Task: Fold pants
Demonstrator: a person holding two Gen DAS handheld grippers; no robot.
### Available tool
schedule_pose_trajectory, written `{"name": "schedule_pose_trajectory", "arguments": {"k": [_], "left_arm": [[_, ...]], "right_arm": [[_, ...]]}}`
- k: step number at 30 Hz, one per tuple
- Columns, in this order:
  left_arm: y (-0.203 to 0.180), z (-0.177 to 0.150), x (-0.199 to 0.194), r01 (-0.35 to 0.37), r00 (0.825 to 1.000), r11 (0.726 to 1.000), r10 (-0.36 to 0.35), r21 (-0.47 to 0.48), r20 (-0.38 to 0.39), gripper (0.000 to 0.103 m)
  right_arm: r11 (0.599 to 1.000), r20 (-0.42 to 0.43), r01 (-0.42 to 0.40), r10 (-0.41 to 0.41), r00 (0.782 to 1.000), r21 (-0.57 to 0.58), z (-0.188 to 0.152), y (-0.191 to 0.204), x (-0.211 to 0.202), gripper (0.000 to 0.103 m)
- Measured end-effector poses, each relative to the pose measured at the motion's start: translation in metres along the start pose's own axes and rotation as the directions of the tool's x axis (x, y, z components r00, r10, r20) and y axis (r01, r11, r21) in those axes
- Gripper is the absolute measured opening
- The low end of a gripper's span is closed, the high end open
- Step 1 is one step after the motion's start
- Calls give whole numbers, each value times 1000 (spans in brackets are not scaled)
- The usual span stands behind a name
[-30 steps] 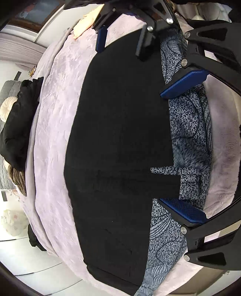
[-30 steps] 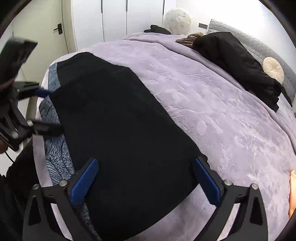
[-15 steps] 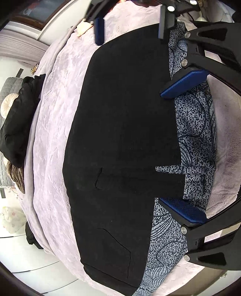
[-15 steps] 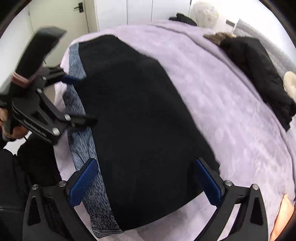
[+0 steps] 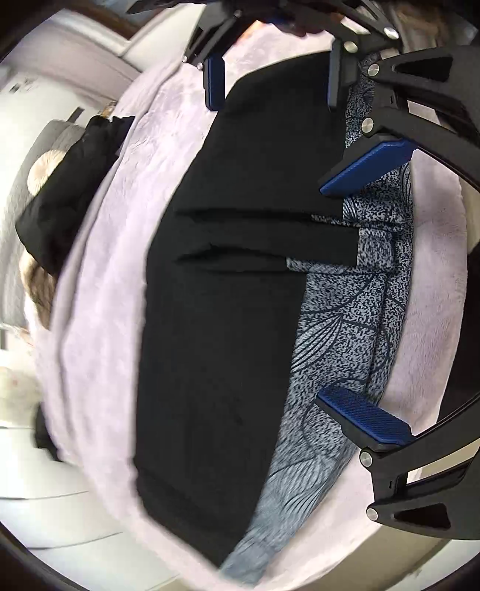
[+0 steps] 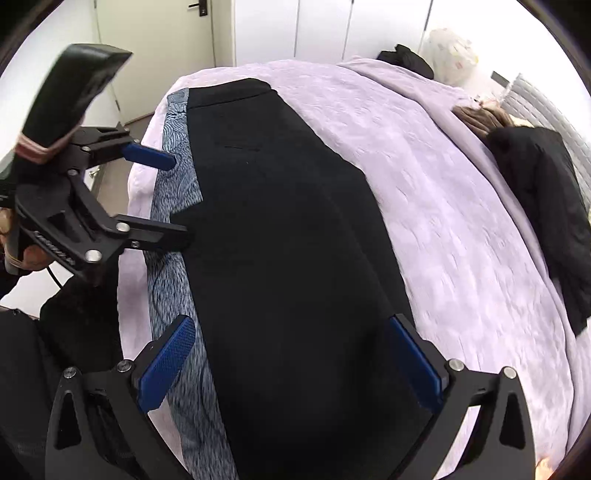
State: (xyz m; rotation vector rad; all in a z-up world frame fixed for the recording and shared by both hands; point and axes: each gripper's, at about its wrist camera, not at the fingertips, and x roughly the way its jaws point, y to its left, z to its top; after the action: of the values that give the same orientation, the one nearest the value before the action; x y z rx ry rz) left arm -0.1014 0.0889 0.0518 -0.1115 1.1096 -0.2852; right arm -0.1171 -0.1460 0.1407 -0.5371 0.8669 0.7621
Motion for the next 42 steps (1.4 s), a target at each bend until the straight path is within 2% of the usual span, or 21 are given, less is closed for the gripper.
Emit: {"name": "schedule_pose_trajectory", "arguments": {"k": [2, 4, 6, 8, 10, 12, 14, 18, 23, 26, 29, 31, 33, 34, 35, 36, 39, 41, 42], "left_arm": [[3, -3, 6, 3, 1000, 1000, -3, 1, 1, 103], [-2, -2, 7, -21, 1000, 999, 21, 31, 8, 103], [-3, -2, 3, -22, 1000, 999, 21, 37, 22, 103], [4, -3, -9, -2, 999, 1000, 0, 25, 53, 103], [15, -3, -12, -30, 997, 1000, 29, 7, 77, 103], [34, 0, 5, -68, 997, 997, 69, -30, 31, 103], [47, 1, 17, -42, 999, 997, 42, -57, -1, 103], [51, -4, 3, -35, 998, 998, 37, -44, 43, 103], [83, -15, 2, -3, 1000, 994, 6, -106, 29, 103], [95, -19, 0, 60, 998, 989, -55, -133, 40, 103], [101, -23, -8, 84, 995, 989, -78, -122, 55, 103], [113, -22, -17, 78, 995, 991, -70, -111, 74, 103], [126, -17, -29, 41, 994, 993, -29, -113, 103, 103], [134, -16, -37, 25, 993, 993, -11, -117, 116, 103], [148, -14, -47, 18, 991, 992, -1, -123, 135, 103], [160, -13, -53, 17, 989, 992, 2, -127, 147, 103], [203, 2, -78, 14, 982, 992, 10, -126, 189, 103], [228, 18, -93, 42, 975, 994, -19, -101, 220, 103], [240, 27, -98, 63, 972, 994, -40, -92, 230, 103]], "right_arm": [[999, -10, -13, 12, 1000, -33, 5, 3, 15, 103], [997, -51, 38, -41, 998, -66, 7, -5, 37, 103], [997, -77, -53, 57, 995, 63, 9, -31, 45, 103], [985, -53, -65, 74, 996, 159, 15, -51, 36, 103], [986, 10, -90, 90, 996, 140, 27, -56, 21, 103], [989, 35, -99, 95, 995, 111, 43, -57, 18, 103], [992, 24, -95, 93, 995, 86, 64, -56, 30, 103], [990, -57, -140, 141, 988, 35, 108, -51, 81, 103], [973, -165, -228, 218, 962, -45, 175, -36, 153, 103], [933, -188, -358, 345, 920, -42, 215, -23, 182, 103], [904, -180, -419, 398, 899, -90, 250, -1, 199, 103], [883, -192, -458, 435, 880, -99, 271, 11, 212, 103], [875, -222, -468, 436, 872, -124, 281, 21, 220, 102], [869, -220, -480, 449, 866, -117, 283, 21, 219, 100], [859, -212, -497, 466, 859, -123, 284, 20, 212, 88], [852, -195, -505, 476, 857, -137, 285, 17, 205, 66], [853, -109, -480, 467, 877, -207, 281, 13, 167, 34], [851, -68, -465, 464, 883, -244, 279, 16, 143, 21], [848, -55, -454, 458, 887, -272, 277, 20, 132, 21]]}}
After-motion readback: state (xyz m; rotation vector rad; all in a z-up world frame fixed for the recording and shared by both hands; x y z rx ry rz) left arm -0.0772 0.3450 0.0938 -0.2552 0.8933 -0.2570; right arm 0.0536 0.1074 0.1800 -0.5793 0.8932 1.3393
